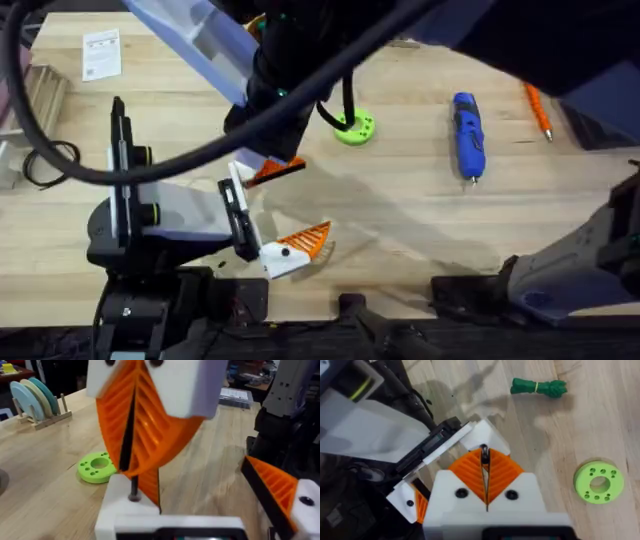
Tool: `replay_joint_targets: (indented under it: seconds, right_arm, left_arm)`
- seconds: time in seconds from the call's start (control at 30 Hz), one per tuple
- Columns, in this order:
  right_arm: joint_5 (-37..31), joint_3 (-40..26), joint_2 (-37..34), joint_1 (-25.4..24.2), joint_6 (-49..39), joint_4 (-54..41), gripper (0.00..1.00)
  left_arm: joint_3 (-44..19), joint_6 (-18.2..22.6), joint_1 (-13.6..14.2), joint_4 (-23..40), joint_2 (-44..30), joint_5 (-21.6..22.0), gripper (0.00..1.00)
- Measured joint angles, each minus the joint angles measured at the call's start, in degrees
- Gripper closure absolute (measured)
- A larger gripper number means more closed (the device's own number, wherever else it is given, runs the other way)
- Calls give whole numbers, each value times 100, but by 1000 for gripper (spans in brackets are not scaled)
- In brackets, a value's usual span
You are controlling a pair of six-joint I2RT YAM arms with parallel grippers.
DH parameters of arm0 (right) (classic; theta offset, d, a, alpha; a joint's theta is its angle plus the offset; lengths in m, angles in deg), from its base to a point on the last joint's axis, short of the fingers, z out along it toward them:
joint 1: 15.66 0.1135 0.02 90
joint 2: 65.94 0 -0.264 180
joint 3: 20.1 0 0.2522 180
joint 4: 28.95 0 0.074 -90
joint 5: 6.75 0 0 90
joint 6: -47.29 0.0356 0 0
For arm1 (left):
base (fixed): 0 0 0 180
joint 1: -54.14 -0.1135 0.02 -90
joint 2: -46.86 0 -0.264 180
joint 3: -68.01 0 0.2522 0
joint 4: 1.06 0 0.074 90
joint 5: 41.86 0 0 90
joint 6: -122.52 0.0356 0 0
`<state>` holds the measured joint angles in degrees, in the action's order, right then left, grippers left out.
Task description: Pick up the gripper from the table and insert it into the empty holder that is missing its gripper. Then pick up a screw, insert it into the mounting hole, and use the screwdriver to tighten it. Finally, clean up the table by picking up the vegetable and placing it into the bucket.
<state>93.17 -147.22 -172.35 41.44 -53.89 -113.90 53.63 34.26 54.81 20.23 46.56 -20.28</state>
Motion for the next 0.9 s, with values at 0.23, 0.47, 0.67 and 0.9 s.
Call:
replay_joint_targets:
  seconds: [0.23, 0.47, 0.67, 0.9]
  right_arm:
    - [50, 0, 0, -2, 0, 0, 996]
    - [50, 0, 0, -15, 0, -21, 995]
    - [50, 0, 0, -26, 0, -21, 996]
    - [70, 0, 0, -26, 0, -6, 995]
  left_arm:
    - [0, 0, 0, 0, 1, 0, 15]
    - [0, 0, 0, 2, -1, 0, 15]
    - [0, 0, 0, 0, 1, 0, 15]
    - [0, 0, 0, 0, 1, 0, 15]
